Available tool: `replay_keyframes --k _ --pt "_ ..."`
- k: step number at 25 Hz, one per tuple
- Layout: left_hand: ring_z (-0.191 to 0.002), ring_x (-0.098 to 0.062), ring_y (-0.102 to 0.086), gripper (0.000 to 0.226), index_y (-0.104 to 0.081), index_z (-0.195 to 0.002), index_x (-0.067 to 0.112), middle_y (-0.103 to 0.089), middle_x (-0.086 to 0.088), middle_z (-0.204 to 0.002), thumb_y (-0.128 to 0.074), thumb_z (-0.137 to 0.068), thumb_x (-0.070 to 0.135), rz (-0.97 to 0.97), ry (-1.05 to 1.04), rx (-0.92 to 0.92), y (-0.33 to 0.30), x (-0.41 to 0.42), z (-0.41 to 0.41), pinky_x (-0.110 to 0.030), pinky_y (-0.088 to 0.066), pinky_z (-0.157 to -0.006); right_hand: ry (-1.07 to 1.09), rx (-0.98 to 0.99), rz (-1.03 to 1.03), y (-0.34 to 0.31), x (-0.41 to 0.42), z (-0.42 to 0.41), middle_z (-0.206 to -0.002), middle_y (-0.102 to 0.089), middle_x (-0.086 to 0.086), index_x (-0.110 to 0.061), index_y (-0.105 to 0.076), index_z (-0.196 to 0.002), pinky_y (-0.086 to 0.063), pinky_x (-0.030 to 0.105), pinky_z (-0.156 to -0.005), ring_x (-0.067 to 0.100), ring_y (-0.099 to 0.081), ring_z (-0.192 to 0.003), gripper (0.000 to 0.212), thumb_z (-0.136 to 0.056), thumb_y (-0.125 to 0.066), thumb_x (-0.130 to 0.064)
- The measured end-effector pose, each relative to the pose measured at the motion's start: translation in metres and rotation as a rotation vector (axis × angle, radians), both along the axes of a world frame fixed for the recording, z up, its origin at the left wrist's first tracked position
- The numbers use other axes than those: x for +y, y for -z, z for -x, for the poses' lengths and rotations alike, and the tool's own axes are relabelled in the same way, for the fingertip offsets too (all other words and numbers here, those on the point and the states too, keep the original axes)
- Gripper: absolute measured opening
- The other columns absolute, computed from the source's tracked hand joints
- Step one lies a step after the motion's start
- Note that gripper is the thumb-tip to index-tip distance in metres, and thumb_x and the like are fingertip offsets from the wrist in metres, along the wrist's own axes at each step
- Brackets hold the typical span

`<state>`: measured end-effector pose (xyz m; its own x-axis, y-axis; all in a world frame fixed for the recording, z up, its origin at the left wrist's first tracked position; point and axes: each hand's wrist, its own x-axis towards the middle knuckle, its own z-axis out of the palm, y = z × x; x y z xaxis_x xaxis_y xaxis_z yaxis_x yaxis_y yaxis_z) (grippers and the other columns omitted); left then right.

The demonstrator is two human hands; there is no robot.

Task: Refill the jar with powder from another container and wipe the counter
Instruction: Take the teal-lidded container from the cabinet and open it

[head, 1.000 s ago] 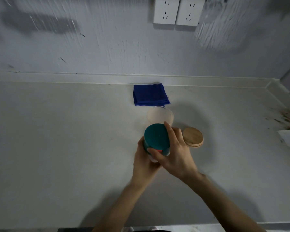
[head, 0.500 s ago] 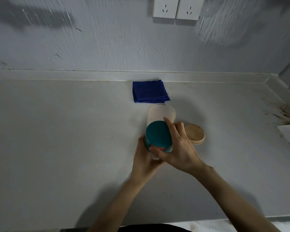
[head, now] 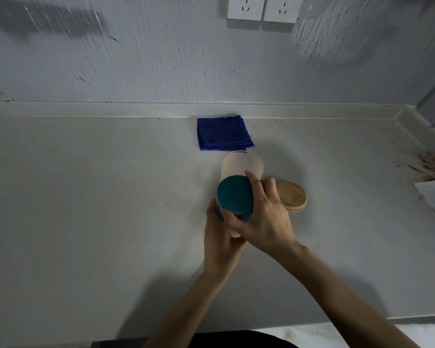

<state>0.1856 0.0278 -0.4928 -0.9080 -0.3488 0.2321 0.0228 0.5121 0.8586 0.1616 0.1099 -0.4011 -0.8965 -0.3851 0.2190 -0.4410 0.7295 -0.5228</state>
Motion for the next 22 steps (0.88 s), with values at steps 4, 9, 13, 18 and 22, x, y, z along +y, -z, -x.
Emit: replay_keyframes --k 4,9,13,18,22 --pt "-0.11 0.001 -0.046 0.07 -0.036 -0.127 0.01 -0.054 -0.004 -0.124 -0.053 -0.073 0.052 -0.152 -0.069 -0.112 -0.005 0.003 -0.002 -0.002 -0.031 -0.089 -0.046 -0.005 0.03 -0.001 0.0 -0.001 -0.115 -0.041 0.009 -0.014 -0.034 -0.131 -0.047 0.029 -0.079 0.02 -0.043 -0.105 0.086 -0.063 -0.069 -0.052" --pt "-0.087 -0.014 -0.058 0.026 -0.048 -0.102 0.018 -0.055 -0.005 -0.098 -0.055 -0.077 0.022 -0.575 0.265 -0.195 -0.038 -0.024 -0.002 -0.023 -0.056 -0.057 -0.367 -0.086 -0.033 -0.011 0.019 0.02 -0.108 -0.035 -0.003 -0.016 -0.037 -0.128 -0.036 0.009 -0.073 0.011 -0.04 -0.096 0.084 -0.058 -0.054 -0.06" --pt "-0.091 0.001 -0.054 0.066 -0.042 -0.104 0.033 -0.052 0.021 -0.097 -0.083 -0.052 0.023 -0.264 0.459 -0.276 -0.029 -0.047 -0.007 -0.009 -0.049 -0.07 -0.617 -0.085 -0.266 -0.034 0.026 0.033 -0.114 -0.037 -0.007 -0.021 -0.031 -0.132 -0.035 0.0 -0.065 0.003 -0.034 -0.09 0.082 -0.064 -0.067 -0.049" --pt "-0.108 -0.012 -0.05 0.073 -0.034 -0.113 0.036 -0.051 0.02 -0.104 -0.082 -0.059 0.021 -0.157 0.672 -0.505 -0.049 -0.062 0.003 -0.034 -0.046 -0.096 -0.734 -0.149 -0.346 -0.054 0.025 0.042 -0.121 -0.038 -0.009 -0.027 -0.029 -0.131 -0.041 0.012 -0.083 0.003 -0.036 -0.103 0.079 -0.067 -0.074 -0.033" --pt "-0.11 -0.013 -0.052 0.077 -0.039 -0.115 0.035 -0.055 0.015 -0.109 -0.082 -0.052 0.039 -0.127 0.719 -0.567 -0.05 -0.068 0.004 -0.033 -0.047 -0.094 -0.713 -0.23 -0.138 -0.069 0.027 0.042 -0.113 -0.043 -0.013 -0.032 -0.035 -0.124 -0.047 0.022 -0.088 0.006 -0.042 -0.105 0.073 -0.06 -0.07 -0.036"
